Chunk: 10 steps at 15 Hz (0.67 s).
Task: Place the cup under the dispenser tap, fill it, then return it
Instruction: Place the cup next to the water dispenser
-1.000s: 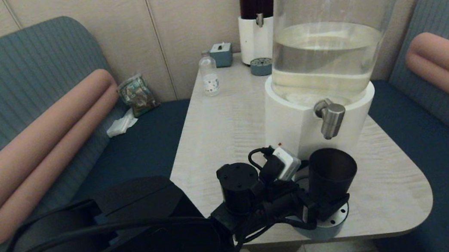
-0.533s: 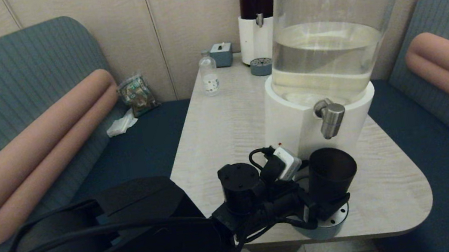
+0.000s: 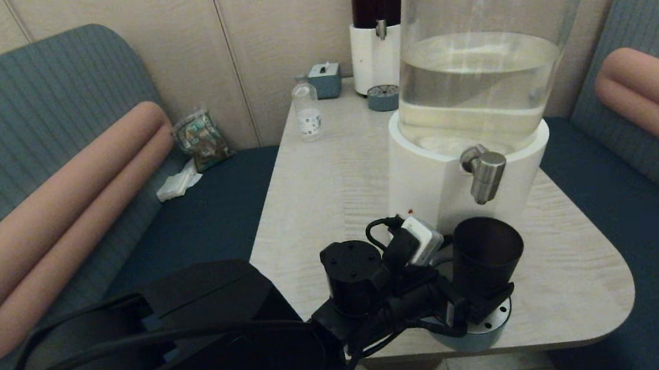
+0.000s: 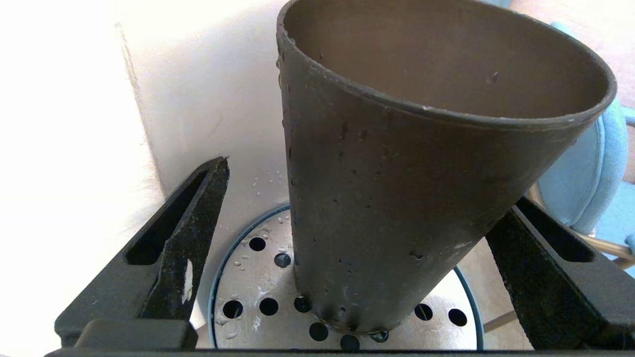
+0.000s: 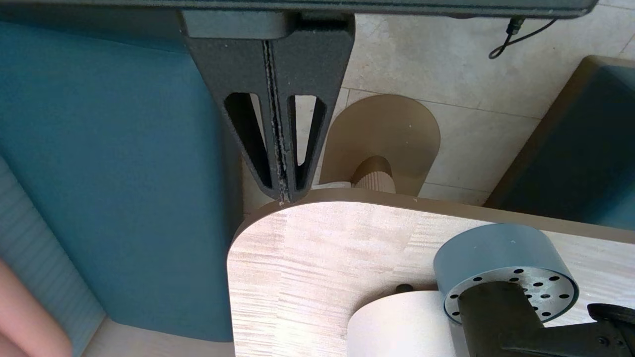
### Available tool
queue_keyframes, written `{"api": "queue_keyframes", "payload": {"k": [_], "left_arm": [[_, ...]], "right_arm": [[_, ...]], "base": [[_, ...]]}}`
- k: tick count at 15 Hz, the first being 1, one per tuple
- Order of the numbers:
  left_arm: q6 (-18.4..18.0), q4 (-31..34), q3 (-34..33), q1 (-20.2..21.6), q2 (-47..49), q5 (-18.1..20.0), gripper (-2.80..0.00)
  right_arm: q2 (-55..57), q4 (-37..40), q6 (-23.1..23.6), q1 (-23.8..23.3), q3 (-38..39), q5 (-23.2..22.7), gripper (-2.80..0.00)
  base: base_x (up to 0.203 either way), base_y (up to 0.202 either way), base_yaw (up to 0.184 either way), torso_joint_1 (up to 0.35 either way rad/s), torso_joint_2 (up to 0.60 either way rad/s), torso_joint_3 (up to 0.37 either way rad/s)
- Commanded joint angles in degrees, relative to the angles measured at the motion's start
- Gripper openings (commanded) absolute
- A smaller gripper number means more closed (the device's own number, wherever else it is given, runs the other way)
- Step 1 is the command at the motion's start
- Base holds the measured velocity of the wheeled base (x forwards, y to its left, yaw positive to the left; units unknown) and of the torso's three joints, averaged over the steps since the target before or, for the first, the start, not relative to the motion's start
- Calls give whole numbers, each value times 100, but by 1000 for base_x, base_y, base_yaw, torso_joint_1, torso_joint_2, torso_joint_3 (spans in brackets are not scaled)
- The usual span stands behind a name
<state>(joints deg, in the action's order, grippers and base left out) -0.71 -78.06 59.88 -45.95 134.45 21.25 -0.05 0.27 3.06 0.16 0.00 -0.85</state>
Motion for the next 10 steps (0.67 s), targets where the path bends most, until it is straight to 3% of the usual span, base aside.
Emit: {"api": "queue_keyframes", "payload": {"k": [1, 2, 3, 10], "left_arm": [[0, -42, 6, -20, 29, 20, 0], [0, -42, 21, -20, 37, 20, 0], [9, -42, 23, -28, 37, 29, -280], [9, -48, 4, -37, 29, 29, -280]], "right_arm": [[-4, 0, 2, 2, 0, -3, -280], [-4, 0, 5, 2, 3, -3, -280], [-3, 0, 2, 2, 9, -3, -280], [-4, 0, 2, 2, 9, -3, -280]], "base": [[0, 0, 0, 0, 0, 0], [0, 0, 0, 0, 0, 0], [0, 0, 0, 0, 0, 0], [0, 0, 0, 0, 0, 0]]}}
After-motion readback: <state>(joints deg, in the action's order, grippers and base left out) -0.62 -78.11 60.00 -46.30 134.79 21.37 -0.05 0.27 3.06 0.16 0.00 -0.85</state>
